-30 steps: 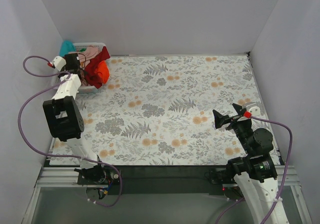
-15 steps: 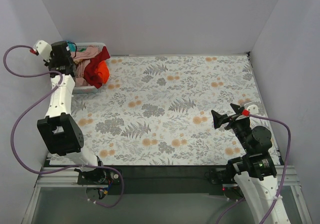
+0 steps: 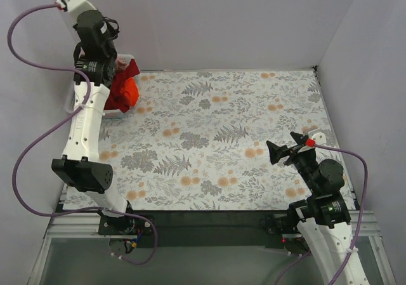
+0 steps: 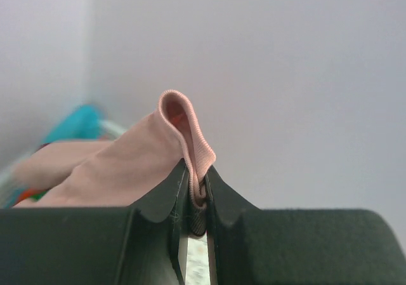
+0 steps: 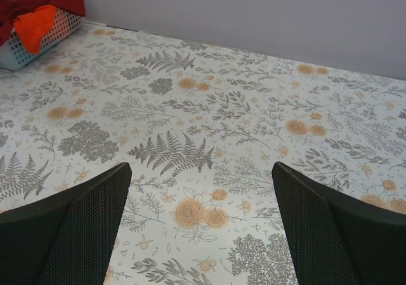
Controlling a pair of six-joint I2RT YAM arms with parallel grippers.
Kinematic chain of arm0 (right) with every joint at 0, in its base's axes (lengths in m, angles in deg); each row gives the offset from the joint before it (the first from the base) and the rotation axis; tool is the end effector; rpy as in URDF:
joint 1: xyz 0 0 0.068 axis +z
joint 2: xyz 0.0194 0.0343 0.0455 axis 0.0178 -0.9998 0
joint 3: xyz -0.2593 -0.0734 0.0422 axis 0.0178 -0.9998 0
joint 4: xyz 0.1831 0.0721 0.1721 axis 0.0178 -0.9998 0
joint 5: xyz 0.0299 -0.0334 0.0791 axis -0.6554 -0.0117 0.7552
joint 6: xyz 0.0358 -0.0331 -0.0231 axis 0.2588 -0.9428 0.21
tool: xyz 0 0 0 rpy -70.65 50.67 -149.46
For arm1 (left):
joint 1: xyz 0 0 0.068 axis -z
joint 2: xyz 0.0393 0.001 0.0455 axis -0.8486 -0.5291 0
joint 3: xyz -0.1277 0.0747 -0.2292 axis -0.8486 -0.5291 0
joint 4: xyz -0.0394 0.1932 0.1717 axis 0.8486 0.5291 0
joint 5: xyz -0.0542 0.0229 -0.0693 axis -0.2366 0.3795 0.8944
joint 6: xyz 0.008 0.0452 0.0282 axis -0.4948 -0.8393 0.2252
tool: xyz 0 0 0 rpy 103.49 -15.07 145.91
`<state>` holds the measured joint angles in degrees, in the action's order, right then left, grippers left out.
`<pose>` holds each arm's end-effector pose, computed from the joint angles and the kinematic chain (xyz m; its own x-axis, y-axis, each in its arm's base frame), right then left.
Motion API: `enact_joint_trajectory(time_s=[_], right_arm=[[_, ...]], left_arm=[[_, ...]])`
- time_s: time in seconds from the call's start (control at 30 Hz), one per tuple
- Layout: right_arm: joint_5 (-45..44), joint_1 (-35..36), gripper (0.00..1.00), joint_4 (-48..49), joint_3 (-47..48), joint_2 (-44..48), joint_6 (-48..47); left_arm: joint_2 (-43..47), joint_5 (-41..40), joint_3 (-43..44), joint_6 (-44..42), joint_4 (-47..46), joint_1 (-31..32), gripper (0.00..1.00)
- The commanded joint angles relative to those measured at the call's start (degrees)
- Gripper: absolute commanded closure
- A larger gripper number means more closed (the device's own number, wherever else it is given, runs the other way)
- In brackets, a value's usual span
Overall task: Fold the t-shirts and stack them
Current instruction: Move the tshirt to the center of the board
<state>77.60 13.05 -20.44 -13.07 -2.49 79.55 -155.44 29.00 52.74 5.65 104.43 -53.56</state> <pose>0.0905 0.0268 0.2928 0.0690 0.0605 -0.9958 -0.3506 0.9360 0.0325 0.3568 -0.0099 0.5179 0.3649 -0.7500 -0.5516 -0.2504 0.4916 -0.8341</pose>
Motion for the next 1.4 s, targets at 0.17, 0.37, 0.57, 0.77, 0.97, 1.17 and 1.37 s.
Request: enact_joint_trajectory(time_s=[0.17, 0.37, 0.57, 0.77, 0.97, 1.17, 1.37], right_arm=[[-0.5, 0.3, 0.02, 3.0, 0.9, -1.1, 0.2], [-3.2, 0.4, 0.02, 2.9, 3.7, -1.4, 1.1], [-4.6, 0.4, 0.02, 2.7, 5.8, -1.2, 0.0], [-5.8, 0.4, 0.02, 2.3, 7.1, -0.7, -1.0], [-6.0, 0.4, 0.02, 1.5, 8.5, -0.5, -2.2], [-4.4, 0.3, 0.02, 1.6, 8.3, -1.2, -2.2], [-4.4, 0.3, 0.02, 1.8, 8.5, -1.9, -1.2]], left_arm=[[2.5, 37.4, 9.3, 3.0, -4.1, 14.3, 1.00], [3.9, 54.6, 8.5, 6.1, -6.7, 23.5, 1.00], [6.1, 70.6, 5.1, 12.3, -8.6, 27.0, 1.00], [9.9, 68.5, -9.6, 12.6, -9.6, 27.1, 1.00], [13.9, 55.9, -17.8, 7.5, -4.9, 27.1, 1.00], [12.4, 18.8, -1.7, -4.3, 11.0, 27.1, 1.00], [12.3, 20.3, 8.9, -8.7, 9.8, 27.0, 1.00]])
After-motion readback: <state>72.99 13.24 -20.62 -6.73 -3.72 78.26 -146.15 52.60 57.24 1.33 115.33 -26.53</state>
